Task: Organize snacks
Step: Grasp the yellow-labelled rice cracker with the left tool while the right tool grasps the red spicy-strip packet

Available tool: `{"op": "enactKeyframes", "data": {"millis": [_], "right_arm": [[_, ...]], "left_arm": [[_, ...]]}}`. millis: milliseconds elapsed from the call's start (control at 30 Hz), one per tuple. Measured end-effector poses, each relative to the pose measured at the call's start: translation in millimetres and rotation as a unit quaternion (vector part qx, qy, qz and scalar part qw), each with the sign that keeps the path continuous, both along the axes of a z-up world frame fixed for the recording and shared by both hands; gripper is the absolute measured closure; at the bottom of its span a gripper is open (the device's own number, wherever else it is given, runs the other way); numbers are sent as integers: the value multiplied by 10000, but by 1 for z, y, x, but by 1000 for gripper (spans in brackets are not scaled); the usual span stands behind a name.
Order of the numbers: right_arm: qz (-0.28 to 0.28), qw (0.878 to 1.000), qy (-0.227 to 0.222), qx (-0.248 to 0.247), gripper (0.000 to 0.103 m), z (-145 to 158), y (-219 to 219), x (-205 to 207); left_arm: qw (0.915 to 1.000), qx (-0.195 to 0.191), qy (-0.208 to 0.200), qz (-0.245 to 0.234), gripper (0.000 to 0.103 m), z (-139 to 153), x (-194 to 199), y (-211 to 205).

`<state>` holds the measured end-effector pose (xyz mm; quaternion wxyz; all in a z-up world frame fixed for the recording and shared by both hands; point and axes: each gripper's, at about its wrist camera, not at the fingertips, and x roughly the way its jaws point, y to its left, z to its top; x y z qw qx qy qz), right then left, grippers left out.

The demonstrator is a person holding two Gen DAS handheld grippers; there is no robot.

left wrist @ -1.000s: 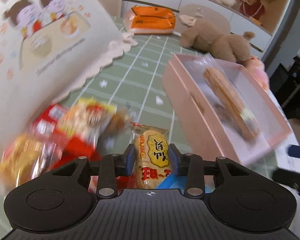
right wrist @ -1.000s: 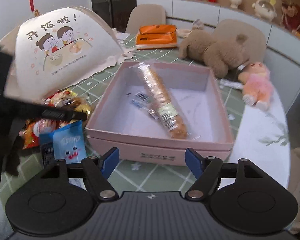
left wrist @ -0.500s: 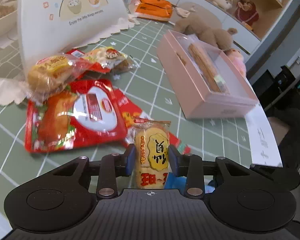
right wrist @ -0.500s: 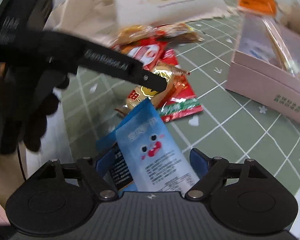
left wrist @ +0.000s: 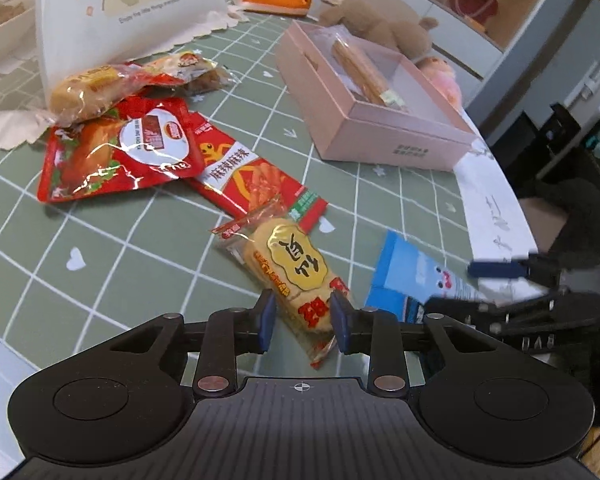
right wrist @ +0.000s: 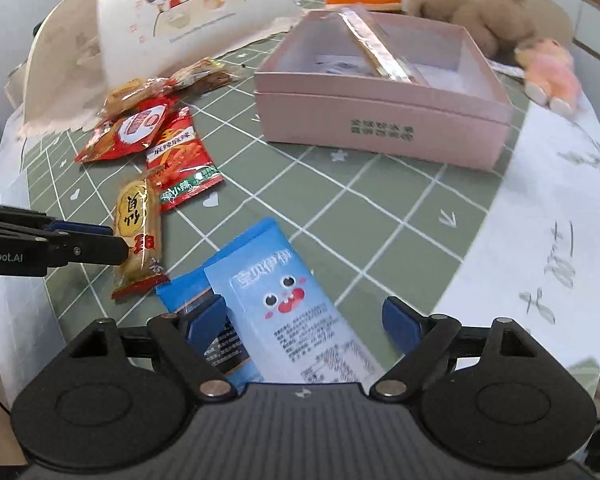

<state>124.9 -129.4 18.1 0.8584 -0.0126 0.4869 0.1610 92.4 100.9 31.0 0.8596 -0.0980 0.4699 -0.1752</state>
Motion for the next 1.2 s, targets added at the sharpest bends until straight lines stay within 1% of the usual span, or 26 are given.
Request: {"op": "enactKeyframes", "data": {"millis": [67,100,167,233,300,400,467,533,600,667,767,867,900,967,1033,1167,1200], "right_arm": [[-25,9999,67,111,17,-2,-2,-5],[-44,9998,82,157,15,-3,-1,-7],[-74,9998,67,175,11,-3,2,-13],[-69,9998,54,174,8,-4,6,-19],[-7,9999,49,161,4,-5,12,-26],[162,9998,-5,115,2,-7,23,-36],[240,9997,-37,100,2,-8,28,-39],[279,9996,-39,88,1,-8,30,-40],[316,9995,-20,64,3,-7,30,-37],[355,9992,-177,-85,3,-1,31,-35],[550,9958,-608,-404,3,8,38,-30],[721,9911,-902,-669,3,17,56,-17],[843,9889,-994,-708,3,19,64,-11],[1145,9846,-1163,-620,3,21,79,2],[1250,9835,-1198,-517,3,19,94,19],[1248,9875,-928,-250,4,9,121,66],[1251,9883,-845,-210,6,6,127,75]], "left_arm": [[9998,38,-31,183,68,-1,2,-4],[9996,5,-46,280,65,-2,5,-5],[9989,-30,-70,467,64,-3,11,-8],[9985,39,-112,539,62,-3,19,-12],[9980,146,-140,597,56,-4,24,-18],[9973,243,-106,679,53,-4,33,-26],[9970,358,-122,670,53,-4,39,-33],[9969,559,-178,526,52,-4,43,-41],[9957,797,-319,343,55,-1,40,-45],[9942,940,-429,300,58,2,31,-41],[9944,847,-417,466,62,3,14,-20],[9942,669,-259,802,62,1,-3,8],[9939,588,-187,917,62,1,-7,17],[9931,367,-50,1116,62,0,-17,33],[9924,222,37,1212,62,-1,-24,44],[9913,-18,105,1313,61,-4,-39,56],[9909,-72,112,1340,61,-5,-42,58]]}}
